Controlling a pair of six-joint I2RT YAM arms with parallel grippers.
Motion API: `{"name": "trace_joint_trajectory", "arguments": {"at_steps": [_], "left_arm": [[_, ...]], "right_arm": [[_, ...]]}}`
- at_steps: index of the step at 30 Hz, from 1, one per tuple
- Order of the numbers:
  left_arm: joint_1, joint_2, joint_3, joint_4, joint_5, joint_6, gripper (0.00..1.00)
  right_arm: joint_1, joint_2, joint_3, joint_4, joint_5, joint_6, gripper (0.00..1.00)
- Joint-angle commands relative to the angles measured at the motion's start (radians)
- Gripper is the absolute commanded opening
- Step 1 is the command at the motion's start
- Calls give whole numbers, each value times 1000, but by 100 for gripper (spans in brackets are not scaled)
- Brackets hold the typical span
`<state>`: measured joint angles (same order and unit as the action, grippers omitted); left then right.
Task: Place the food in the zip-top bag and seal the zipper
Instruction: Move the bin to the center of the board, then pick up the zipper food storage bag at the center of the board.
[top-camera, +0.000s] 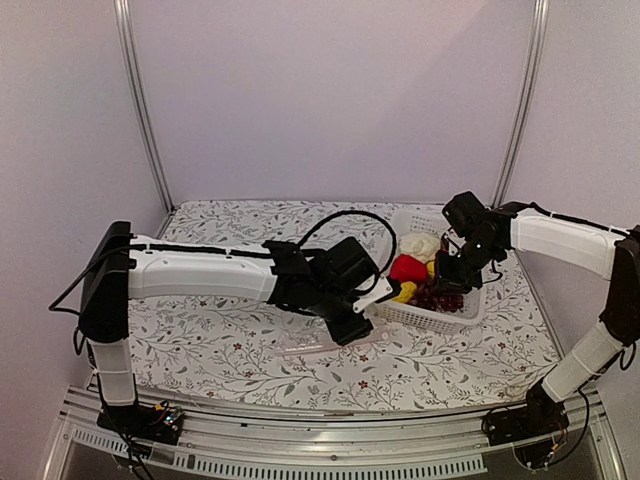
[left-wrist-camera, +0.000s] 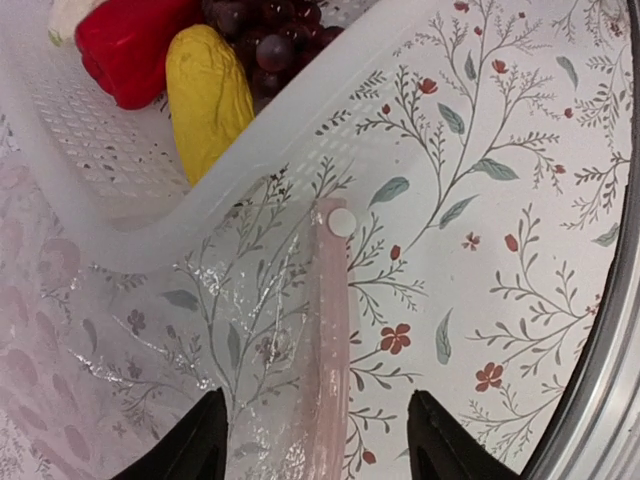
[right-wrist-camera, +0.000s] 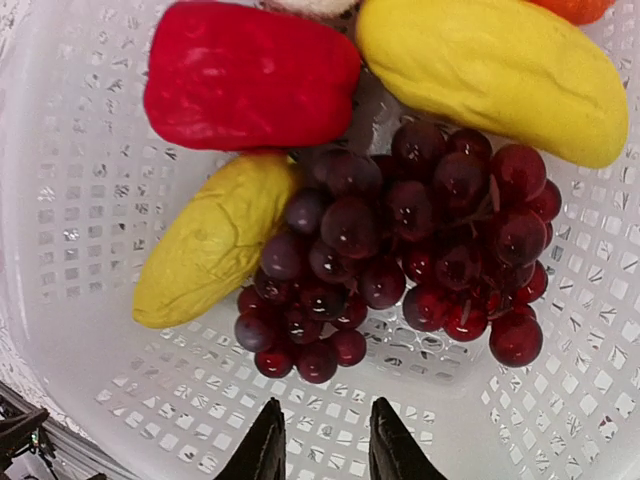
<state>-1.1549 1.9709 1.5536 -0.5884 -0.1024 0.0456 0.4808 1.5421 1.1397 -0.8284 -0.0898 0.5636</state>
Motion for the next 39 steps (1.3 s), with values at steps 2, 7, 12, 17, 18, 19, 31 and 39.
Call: {"name": "trace_joint_trajectory", "arguments": {"at_steps": [2, 7, 12, 17, 18, 19, 31, 39], "left_arm": [[-40, -147, -171, 37, -109, 121, 62], [-89, -218, -328, 195, -233, 230, 61], [-133, -212, -378, 225, -265, 260, 61], [-198, -199, -429, 264, -369, 225, 59], [-206, -193, -437, 278, -413, 217, 59], [-211, -186, -446, 299, -457, 210, 58], [-233, -52, -419, 391, -619, 214, 55], [-210, 88, -335, 386, -841, 169, 47]], "right_arm": [[-2, -33, 78, 29, -15, -58, 33], [-1, -16, 122, 10, -2, -106, 40], [-2, 3, 142, 6, -24, -123, 46], [-1, 16, 154, 9, -56, -112, 51], [-1, 16, 153, 10, -65, -112, 51], [-1, 15, 150, 12, -74, -115, 52], [-2, -26, 116, 1, -80, -146, 53], [-1, -72, 101, 6, -85, -154, 53]]}}
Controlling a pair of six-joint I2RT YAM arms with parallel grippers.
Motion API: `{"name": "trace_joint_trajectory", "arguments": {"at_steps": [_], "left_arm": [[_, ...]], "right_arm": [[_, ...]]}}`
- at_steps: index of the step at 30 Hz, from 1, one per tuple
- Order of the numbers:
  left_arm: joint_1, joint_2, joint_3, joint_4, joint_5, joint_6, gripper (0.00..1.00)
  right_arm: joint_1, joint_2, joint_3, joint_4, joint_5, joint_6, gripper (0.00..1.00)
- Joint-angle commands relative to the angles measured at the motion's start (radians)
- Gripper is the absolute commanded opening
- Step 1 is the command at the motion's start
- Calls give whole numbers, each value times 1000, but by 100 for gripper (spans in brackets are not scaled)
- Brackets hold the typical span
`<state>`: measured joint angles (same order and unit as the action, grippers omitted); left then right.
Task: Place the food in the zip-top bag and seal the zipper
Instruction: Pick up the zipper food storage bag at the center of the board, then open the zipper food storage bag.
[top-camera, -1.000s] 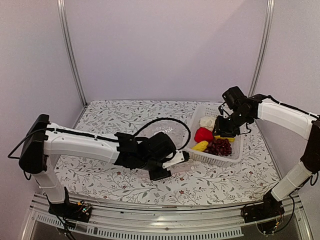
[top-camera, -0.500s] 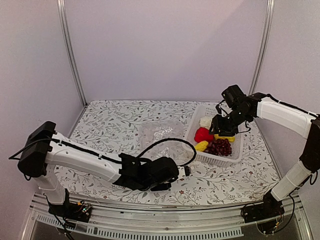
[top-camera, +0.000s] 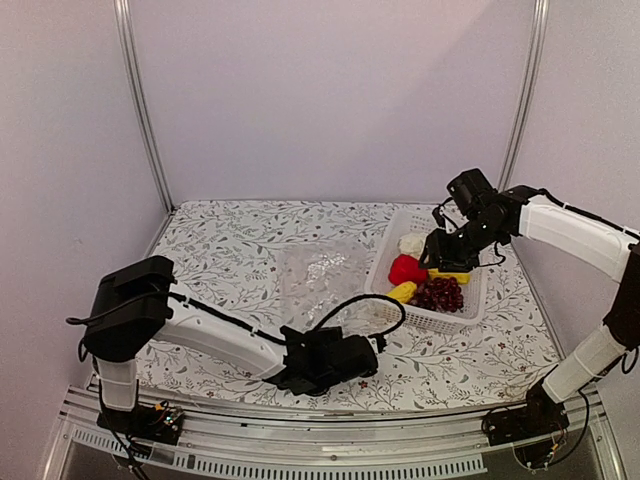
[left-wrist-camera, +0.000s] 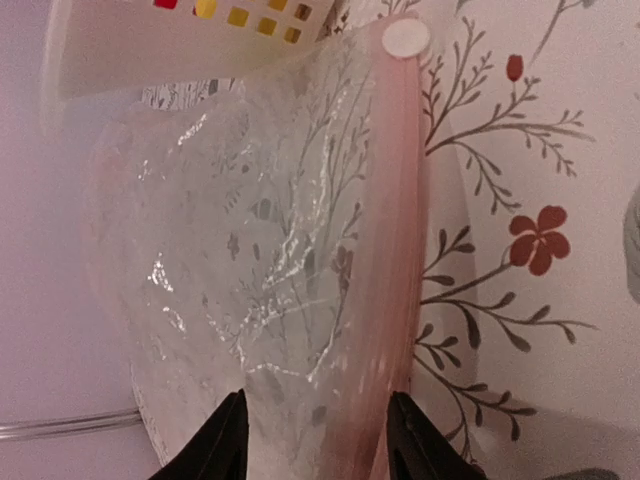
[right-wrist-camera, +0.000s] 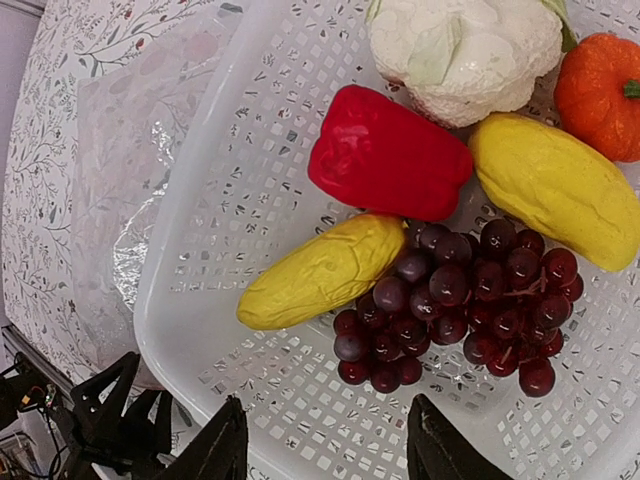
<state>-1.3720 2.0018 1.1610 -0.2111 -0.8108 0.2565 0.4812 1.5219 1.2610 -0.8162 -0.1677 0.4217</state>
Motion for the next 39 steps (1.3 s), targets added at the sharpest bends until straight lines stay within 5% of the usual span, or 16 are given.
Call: {"name": "trace_joint_trajectory", "arguments": {"at_steps": [1, 5, 11, 18, 22, 27, 39], "left_arm": [[8, 68, 69, 4, -150, -49, 43], [13, 77, 111, -47, -176, -93, 19], [73, -21, 175, -301, -166, -274, 0], [166, -198, 261, -549, -42, -504, 0], [231, -256, 347, -652, 36, -613, 0], [352, -324, 400, -586, 216, -726, 0], [463, -262, 556, -473, 323, -788, 0]], "right_arm": [[-2, -55, -25, -6, -7, -12, 53], [-2, -64, -42, -10, -13, -8, 53], [-2, -81, -3, -10, -13, -6, 53], [10, -88, 178, -53, 93, 34, 55], [40, -43, 325, -42, 17, 27, 56], [97, 87, 473, 16, -154, 19, 57], [197, 391, 743, 112, -338, 74, 66]]}}
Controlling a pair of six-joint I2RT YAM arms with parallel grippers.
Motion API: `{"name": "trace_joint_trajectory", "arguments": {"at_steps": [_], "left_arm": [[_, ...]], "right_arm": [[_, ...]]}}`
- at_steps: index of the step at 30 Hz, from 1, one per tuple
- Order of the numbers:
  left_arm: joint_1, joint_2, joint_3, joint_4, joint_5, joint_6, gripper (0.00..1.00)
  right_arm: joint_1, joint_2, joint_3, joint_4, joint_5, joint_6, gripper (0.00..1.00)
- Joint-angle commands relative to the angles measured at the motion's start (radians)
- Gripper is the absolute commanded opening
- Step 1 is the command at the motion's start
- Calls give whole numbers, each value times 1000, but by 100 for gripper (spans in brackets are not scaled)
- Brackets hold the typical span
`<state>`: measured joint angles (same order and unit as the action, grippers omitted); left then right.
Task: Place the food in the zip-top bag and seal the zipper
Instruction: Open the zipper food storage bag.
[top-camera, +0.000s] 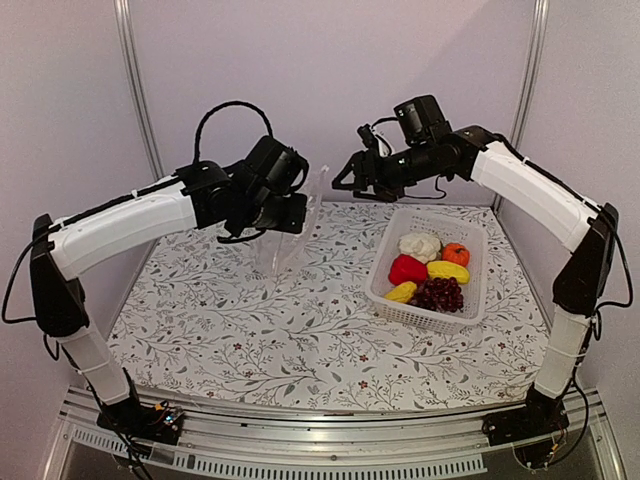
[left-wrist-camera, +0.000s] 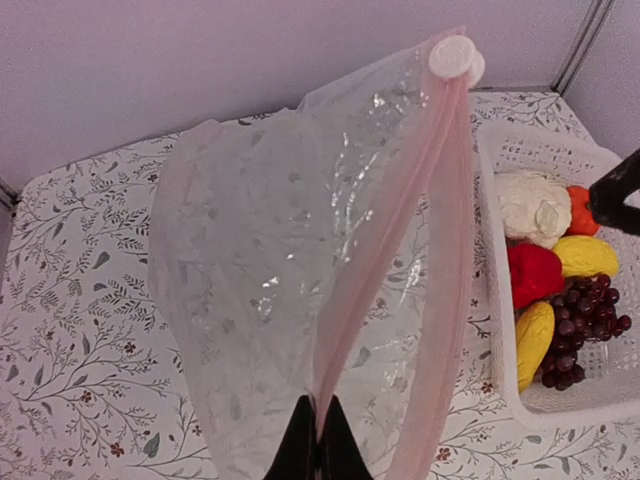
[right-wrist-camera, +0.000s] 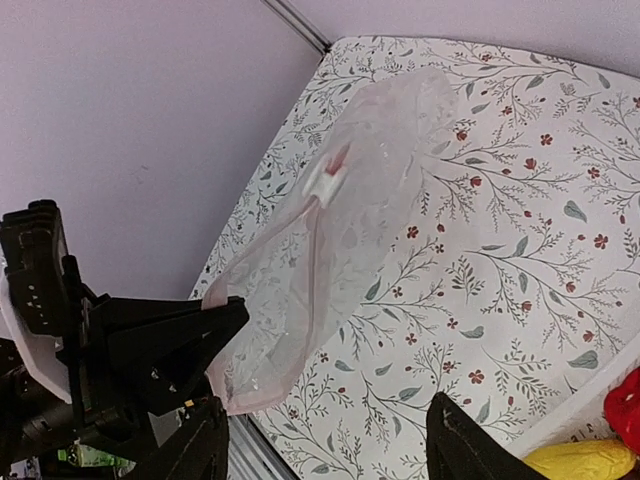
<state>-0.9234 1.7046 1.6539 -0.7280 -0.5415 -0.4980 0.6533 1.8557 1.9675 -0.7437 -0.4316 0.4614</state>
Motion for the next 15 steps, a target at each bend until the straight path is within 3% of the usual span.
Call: {"name": "trace_joint_trajectory", "arguments": {"at_steps": [1, 10, 15], "left_arm": [[16, 39, 69, 55, 62, -34, 0], [21, 36, 60, 123, 158, -53, 0], [21, 4, 39, 123, 112, -62, 0]], "right_arm": [[30, 65, 34, 51, -78, 43, 66], [42, 135, 4, 120, -58, 117, 56], [42, 176, 45, 2, 86, 206, 20]]}}
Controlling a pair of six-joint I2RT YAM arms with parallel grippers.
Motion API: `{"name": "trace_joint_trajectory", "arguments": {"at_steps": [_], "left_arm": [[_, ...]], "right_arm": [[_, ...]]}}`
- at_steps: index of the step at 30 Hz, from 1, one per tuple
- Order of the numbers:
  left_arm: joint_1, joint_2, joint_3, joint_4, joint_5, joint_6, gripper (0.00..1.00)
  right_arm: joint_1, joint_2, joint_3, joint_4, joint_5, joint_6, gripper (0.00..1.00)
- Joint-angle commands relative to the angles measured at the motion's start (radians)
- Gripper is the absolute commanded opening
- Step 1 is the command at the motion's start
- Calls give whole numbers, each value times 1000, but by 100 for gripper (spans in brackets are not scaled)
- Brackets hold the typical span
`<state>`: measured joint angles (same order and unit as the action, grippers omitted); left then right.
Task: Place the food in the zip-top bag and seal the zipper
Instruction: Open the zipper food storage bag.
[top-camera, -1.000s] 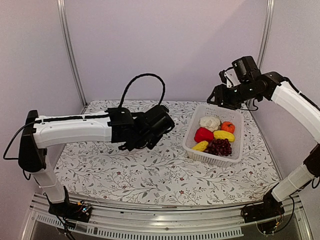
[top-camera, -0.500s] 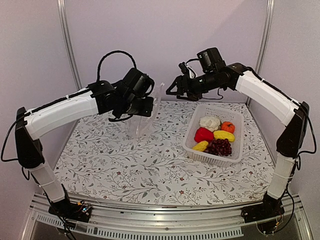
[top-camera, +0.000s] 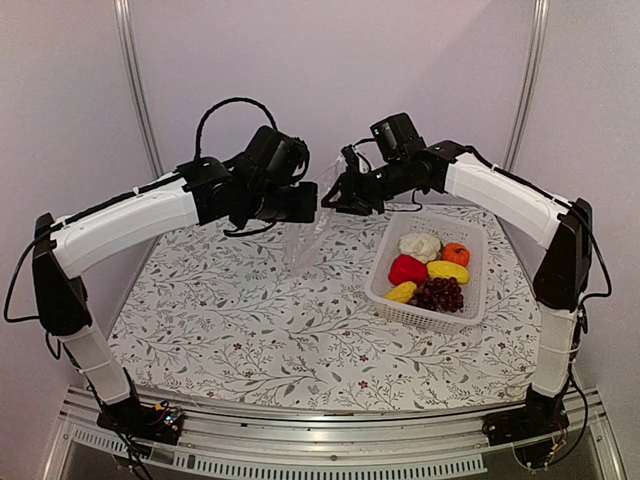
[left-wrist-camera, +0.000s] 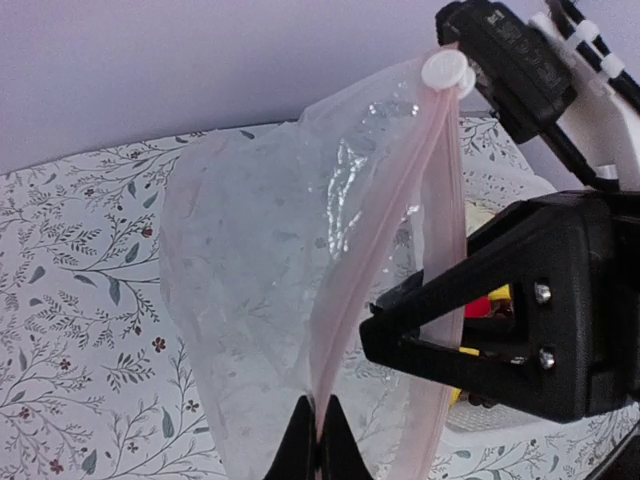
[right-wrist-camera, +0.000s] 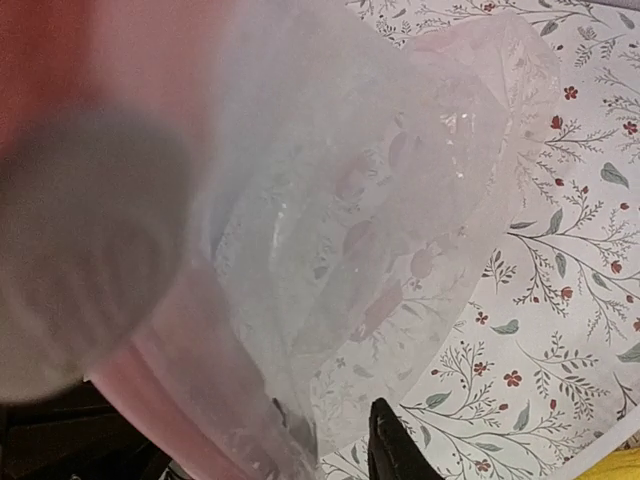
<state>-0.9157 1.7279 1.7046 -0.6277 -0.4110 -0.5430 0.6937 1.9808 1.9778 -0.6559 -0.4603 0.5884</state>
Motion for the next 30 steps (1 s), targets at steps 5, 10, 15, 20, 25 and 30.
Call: {"name": "trace_joint_trajectory", "arguments": {"at_steps": [5, 10, 15, 20, 25, 30], "left_arm": [[13, -70, -55, 23, -149, -40, 0], [13, -56, -49, 0, -169, -39, 0], [14, -45, -44, 4, -170, -35, 0], [15, -28, -36, 4, -171, -28, 0], [23, -18, -38, -2, -173, -15, 0], [35, -13, -46, -3, -170, -8, 0]], "right_arm": [[-4, 84, 88, -278, 261, 78, 7], [-32, 72, 85, -384, 393, 75, 5], [-46, -6, 20, -283, 362, 55, 12], [-51, -34, -5, -153, 125, 7, 33], [-51, -95, -28, -111, 61, -58, 49], [-53, -176, -74, -39, -47, -140, 56]]}}
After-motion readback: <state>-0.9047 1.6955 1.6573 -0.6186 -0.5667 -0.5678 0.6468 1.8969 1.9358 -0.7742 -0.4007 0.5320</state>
